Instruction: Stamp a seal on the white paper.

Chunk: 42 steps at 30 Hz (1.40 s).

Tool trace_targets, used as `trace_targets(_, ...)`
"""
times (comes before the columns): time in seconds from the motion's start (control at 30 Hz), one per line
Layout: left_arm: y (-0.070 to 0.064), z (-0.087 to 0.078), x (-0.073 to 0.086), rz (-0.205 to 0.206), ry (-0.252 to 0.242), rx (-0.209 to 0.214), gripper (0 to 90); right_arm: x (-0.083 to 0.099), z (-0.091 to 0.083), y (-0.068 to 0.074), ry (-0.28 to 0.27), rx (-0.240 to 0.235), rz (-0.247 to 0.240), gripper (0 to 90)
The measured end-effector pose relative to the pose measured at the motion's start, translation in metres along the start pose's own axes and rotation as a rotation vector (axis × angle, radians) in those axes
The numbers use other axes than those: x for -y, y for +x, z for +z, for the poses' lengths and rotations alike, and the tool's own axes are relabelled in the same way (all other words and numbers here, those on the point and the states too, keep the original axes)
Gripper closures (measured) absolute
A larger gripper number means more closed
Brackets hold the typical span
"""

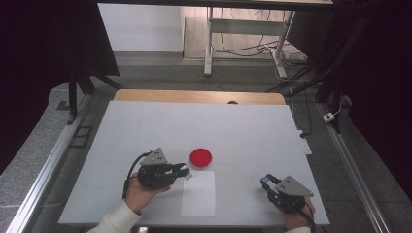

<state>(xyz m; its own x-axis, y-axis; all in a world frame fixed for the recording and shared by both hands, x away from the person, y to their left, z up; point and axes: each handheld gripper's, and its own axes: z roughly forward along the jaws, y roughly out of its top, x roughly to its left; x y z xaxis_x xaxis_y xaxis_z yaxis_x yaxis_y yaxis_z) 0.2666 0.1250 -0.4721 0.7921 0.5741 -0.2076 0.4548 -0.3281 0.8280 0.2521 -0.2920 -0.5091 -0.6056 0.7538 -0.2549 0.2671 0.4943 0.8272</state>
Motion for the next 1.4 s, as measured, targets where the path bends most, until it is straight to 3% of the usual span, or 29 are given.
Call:
trace_targets(0.57, -0.011, 0.017, 0.012, 0.011, 0.059, 0.037, 74.9, 0.0, 0.001, 0.0, 0.001, 0.0, 0.0, 64.9)
trace_targets(0.87, -0.016, 0.03, 0.011, 0.04, 0.091, 0.028, 75.0, 0.0, 0.001, 0.0, 0.002, -0.001, -0.005, 64.9)
trace_targets(1.13, -0.016, 0.035, 0.011, 0.041, 0.091, 0.026, 75.0, 0.0, 0.002, 0.001, 0.002, -0.003, -0.007, 64.9)
trace_targets(1.4, -0.02, 0.042, 0.009, 0.07, 0.106, 0.011, 75.0, 0.0, 0.002, 0.0, 0.004, -0.003, -0.006, 64.9)
